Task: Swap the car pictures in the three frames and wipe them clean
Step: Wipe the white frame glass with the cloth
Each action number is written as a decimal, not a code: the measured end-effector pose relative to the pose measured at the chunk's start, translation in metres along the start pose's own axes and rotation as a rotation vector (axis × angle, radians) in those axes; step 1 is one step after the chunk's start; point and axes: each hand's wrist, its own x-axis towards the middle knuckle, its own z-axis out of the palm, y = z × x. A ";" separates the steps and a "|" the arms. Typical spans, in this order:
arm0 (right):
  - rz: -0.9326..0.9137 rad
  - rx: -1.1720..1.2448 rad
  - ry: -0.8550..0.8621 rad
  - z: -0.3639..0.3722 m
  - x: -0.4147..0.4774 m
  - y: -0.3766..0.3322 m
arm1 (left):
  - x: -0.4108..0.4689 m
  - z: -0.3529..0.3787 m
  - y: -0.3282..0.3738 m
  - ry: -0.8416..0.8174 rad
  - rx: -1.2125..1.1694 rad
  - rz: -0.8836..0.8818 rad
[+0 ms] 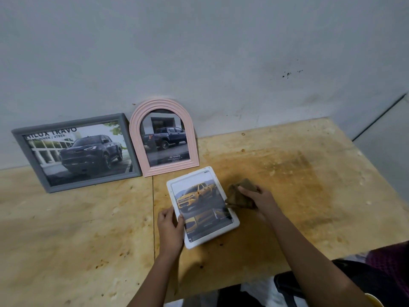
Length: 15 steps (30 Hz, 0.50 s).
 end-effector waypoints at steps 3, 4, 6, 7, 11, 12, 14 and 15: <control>0.082 0.014 -0.065 0.015 0.000 -0.004 | -0.003 -0.001 0.001 0.011 0.043 0.016; 0.108 0.027 -0.080 0.021 -0.001 -0.005 | -0.003 -0.001 0.001 0.015 0.061 0.031; 0.166 0.110 -0.145 0.032 -0.003 -0.008 | -0.004 -0.003 0.000 0.017 0.093 0.055; 0.196 0.167 -0.176 0.037 -0.002 -0.009 | -0.004 -0.004 0.000 0.013 0.107 0.062; 0.257 0.284 -0.237 0.049 0.004 -0.016 | 0.005 -0.010 -0.007 -0.025 0.194 0.126; 0.259 0.290 -0.243 0.051 0.004 -0.018 | 0.008 -0.013 -0.009 -0.049 0.220 0.160; 0.263 0.266 -0.240 0.060 0.005 -0.018 | 0.012 -0.018 -0.014 -0.083 0.247 0.210; 0.249 0.248 -0.220 0.065 0.006 -0.018 | 0.012 -0.020 -0.016 -0.088 0.254 0.223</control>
